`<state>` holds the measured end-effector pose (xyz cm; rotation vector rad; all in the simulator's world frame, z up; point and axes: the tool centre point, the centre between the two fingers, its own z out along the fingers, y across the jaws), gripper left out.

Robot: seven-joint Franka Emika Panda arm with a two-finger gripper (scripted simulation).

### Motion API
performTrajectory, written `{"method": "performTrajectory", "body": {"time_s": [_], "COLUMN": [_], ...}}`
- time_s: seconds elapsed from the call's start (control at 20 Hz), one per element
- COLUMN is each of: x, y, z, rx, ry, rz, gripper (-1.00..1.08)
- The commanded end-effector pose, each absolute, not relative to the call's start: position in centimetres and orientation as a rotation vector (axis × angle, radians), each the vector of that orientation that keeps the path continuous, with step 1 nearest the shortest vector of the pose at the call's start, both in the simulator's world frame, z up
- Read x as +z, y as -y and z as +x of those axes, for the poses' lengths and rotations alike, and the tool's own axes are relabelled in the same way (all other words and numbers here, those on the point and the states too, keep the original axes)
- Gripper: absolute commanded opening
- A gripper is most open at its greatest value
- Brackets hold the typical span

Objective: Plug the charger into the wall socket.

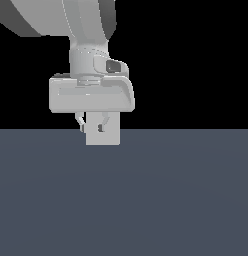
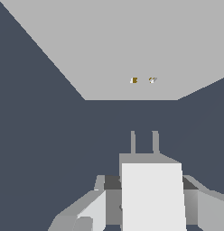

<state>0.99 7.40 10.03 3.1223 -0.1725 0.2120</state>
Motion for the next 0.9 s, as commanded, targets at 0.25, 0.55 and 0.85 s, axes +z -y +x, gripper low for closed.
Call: {"method": "performTrajectory", "body": {"time_s": [0.25,0.55,0.85], "x": [10.0,10.0,10.0], "y": [-7.3,-7.3,-7.2], "z": [1.0,1.2,2.4], "rx": [0.21,0.21,0.21], "ry": [0.176,0.176,0.176], "rz": [3.122,3.122,3.122], "gripper": [-1.0,-1.0,-1.0]}}
